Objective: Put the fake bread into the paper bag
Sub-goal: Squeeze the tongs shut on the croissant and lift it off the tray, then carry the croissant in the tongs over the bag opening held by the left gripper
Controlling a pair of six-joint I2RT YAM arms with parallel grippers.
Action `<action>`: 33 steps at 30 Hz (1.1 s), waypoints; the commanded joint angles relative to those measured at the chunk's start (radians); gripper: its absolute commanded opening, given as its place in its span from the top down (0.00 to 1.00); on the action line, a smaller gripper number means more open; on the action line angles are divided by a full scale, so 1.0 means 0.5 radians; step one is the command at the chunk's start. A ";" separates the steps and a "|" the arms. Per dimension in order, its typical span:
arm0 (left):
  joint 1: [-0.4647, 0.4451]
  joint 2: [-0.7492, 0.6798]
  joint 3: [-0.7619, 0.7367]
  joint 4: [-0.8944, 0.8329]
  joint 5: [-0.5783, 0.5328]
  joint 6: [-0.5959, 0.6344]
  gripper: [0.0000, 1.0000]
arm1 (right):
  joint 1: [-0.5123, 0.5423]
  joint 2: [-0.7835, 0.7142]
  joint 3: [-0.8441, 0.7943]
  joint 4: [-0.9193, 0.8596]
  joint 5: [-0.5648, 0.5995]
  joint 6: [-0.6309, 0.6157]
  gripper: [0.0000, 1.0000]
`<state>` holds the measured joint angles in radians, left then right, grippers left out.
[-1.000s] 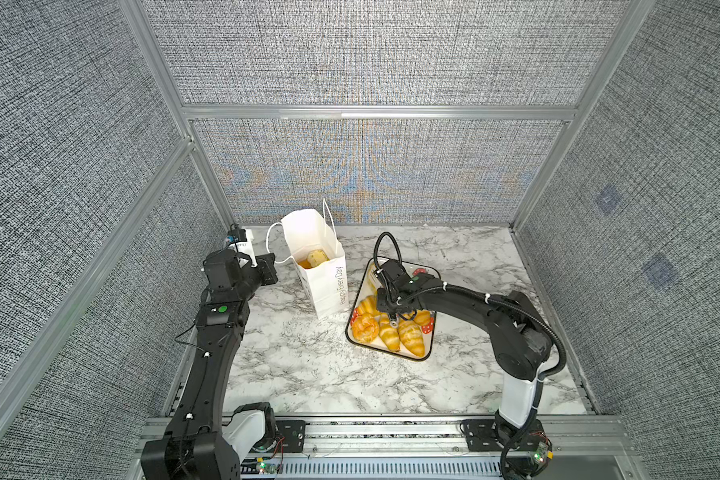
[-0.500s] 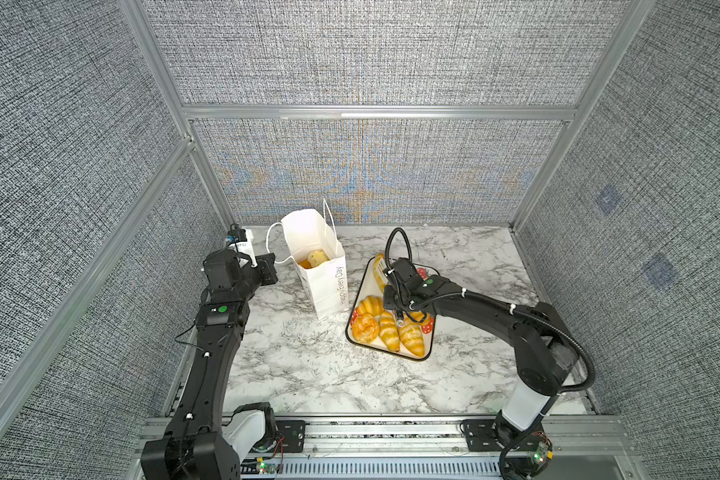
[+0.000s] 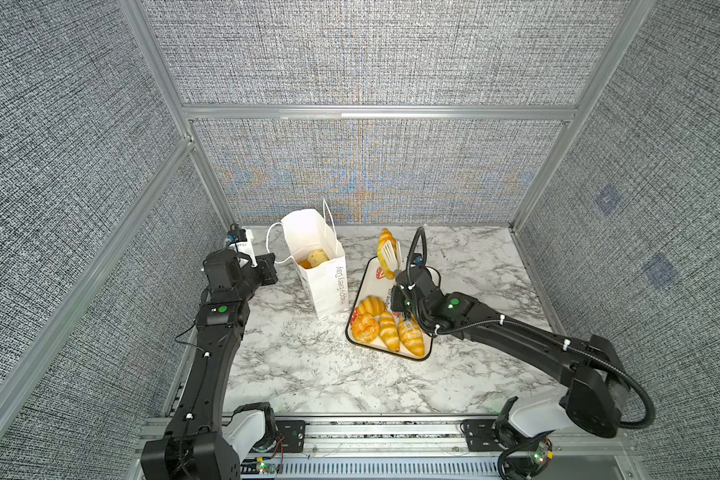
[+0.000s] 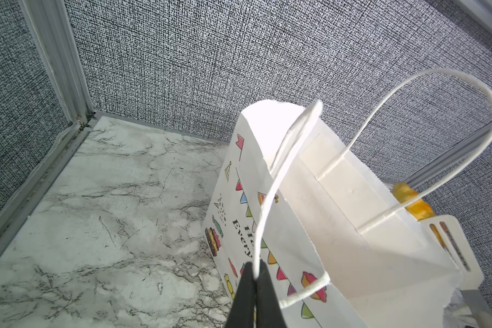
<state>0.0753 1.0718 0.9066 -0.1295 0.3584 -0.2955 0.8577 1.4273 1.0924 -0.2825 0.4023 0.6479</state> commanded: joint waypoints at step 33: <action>0.002 0.010 -0.002 0.038 0.012 -0.002 1.00 | 0.662 -0.146 0.170 0.744 0.833 -0.800 0.76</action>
<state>0.0753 1.0752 0.9066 -0.1295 0.3584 -0.2955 1.1828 1.3434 1.1599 -0.0010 0.7990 0.2859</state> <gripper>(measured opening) 0.055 0.237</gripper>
